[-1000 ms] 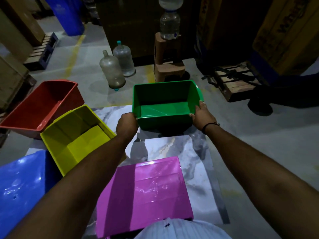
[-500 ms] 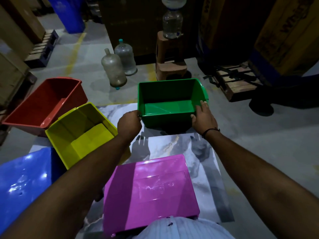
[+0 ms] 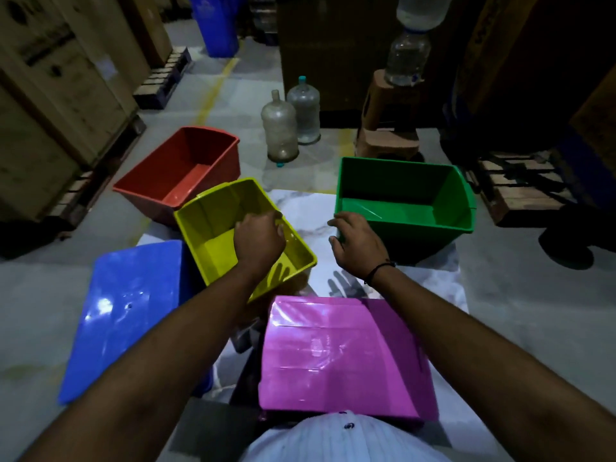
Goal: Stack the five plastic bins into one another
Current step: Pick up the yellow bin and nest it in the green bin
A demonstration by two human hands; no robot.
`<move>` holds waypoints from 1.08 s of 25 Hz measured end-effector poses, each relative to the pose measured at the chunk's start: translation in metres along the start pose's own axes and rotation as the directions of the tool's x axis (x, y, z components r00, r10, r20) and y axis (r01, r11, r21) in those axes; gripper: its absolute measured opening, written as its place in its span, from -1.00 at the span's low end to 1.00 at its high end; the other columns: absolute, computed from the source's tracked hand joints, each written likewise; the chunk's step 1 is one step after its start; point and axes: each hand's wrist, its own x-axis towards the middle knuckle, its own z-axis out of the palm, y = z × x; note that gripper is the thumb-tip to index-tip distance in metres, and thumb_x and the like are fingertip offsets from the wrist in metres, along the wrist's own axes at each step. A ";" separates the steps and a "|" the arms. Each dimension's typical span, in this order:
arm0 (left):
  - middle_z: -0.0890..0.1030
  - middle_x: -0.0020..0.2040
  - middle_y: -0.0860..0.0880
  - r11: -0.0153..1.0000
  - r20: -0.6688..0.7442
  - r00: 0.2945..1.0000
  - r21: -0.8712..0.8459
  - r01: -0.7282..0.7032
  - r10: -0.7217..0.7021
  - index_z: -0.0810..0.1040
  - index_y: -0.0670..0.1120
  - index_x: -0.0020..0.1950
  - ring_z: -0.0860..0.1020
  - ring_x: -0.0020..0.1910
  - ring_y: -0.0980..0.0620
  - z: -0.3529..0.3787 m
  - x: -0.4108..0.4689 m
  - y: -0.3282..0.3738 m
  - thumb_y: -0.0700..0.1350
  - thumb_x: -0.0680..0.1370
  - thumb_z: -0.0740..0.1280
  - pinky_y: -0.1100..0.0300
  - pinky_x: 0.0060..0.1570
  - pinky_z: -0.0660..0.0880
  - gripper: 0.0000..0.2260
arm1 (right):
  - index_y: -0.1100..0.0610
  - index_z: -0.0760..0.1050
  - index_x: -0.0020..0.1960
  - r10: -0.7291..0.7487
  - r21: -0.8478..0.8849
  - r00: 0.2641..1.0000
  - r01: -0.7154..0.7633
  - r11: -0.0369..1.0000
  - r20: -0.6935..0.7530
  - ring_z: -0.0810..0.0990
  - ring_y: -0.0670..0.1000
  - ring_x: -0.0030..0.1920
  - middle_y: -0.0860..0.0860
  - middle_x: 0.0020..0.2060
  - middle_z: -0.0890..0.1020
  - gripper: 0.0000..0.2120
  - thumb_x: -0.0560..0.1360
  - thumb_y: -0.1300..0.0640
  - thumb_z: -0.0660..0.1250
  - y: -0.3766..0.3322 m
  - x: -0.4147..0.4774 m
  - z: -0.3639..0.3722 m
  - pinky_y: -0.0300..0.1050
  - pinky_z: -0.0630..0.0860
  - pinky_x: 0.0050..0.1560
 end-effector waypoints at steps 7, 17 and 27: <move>0.60 0.30 -0.15 0.953 0.073 0.967 0.205 0.224 -0.243 0.62 0.03 0.22 0.45 0.35 -0.33 -0.019 -0.029 -0.074 0.11 0.50 0.40 -0.13 0.28 0.33 -0.67 | 0.20 0.42 0.40 0.298 0.122 0.903 -0.348 0.929 0.309 0.50 0.24 0.30 0.24 0.25 0.57 -0.53 0.53 0.09 0.35 -0.066 0.026 0.041 0.05 0.43 0.29; -0.11 0.66 -0.21 0.974 0.232 0.952 -0.067 0.219 -0.198 0.41 -0.02 0.46 0.15 0.53 -0.43 -0.012 -0.039 -0.102 0.13 0.51 0.43 -0.23 0.39 0.34 -0.43 | 0.10 0.51 0.10 0.475 0.013 0.825 -0.503 0.864 0.305 0.66 0.33 -0.11 0.30 -0.01 0.65 -0.64 0.34 0.22 0.15 -0.072 0.022 0.055 0.20 0.64 -0.12; -0.12 0.64 -0.28 0.812 0.197 0.847 -0.245 0.530 -0.493 0.01 -0.09 0.65 0.23 0.49 -0.44 -0.008 -0.049 -0.073 0.09 0.49 0.44 -0.23 0.35 0.35 -0.12 | 0.17 0.19 0.44 0.628 0.186 0.748 -0.663 0.725 0.215 0.66 0.31 -0.09 0.29 0.00 0.59 -0.35 0.36 0.29 0.23 -0.101 0.026 0.059 0.09 0.63 -0.18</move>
